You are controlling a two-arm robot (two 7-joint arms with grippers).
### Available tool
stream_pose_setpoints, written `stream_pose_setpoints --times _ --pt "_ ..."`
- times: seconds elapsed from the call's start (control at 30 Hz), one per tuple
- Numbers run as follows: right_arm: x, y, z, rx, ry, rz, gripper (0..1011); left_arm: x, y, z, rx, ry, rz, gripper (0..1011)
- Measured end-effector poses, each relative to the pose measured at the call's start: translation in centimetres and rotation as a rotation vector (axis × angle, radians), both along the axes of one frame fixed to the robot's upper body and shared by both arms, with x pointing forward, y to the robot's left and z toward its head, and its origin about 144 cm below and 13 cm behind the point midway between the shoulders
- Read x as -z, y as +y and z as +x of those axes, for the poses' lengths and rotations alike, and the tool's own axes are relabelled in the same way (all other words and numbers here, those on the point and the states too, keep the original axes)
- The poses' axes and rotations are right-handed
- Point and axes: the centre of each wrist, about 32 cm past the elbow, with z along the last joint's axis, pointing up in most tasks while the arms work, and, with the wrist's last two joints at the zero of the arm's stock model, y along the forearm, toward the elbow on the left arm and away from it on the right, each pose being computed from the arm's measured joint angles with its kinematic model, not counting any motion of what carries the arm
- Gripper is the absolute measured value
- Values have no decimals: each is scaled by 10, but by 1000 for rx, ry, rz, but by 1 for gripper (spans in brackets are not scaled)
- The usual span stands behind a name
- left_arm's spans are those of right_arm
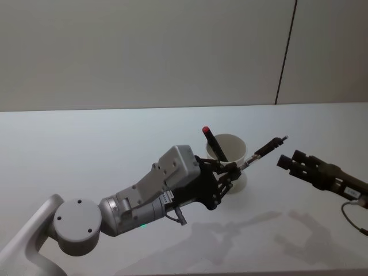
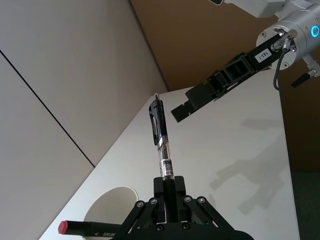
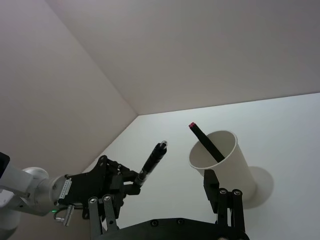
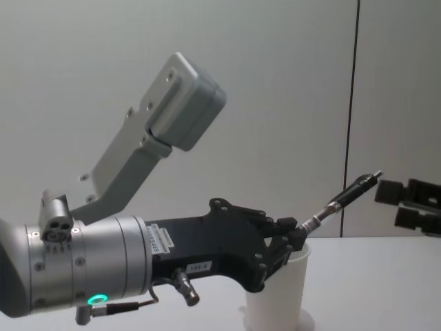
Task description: Place the pen into the pen holder.
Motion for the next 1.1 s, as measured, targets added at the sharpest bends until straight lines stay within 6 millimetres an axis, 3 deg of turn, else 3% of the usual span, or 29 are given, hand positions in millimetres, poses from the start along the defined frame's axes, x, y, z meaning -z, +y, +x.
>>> stream_pose_setpoints --times 0.97,1.1 --pt "-3 40 2 32 61 64 1002 0 0 0 0 0 0 131" --pt "-2 43 3 38 65 69 922 0 0 0 0 0 0 131"
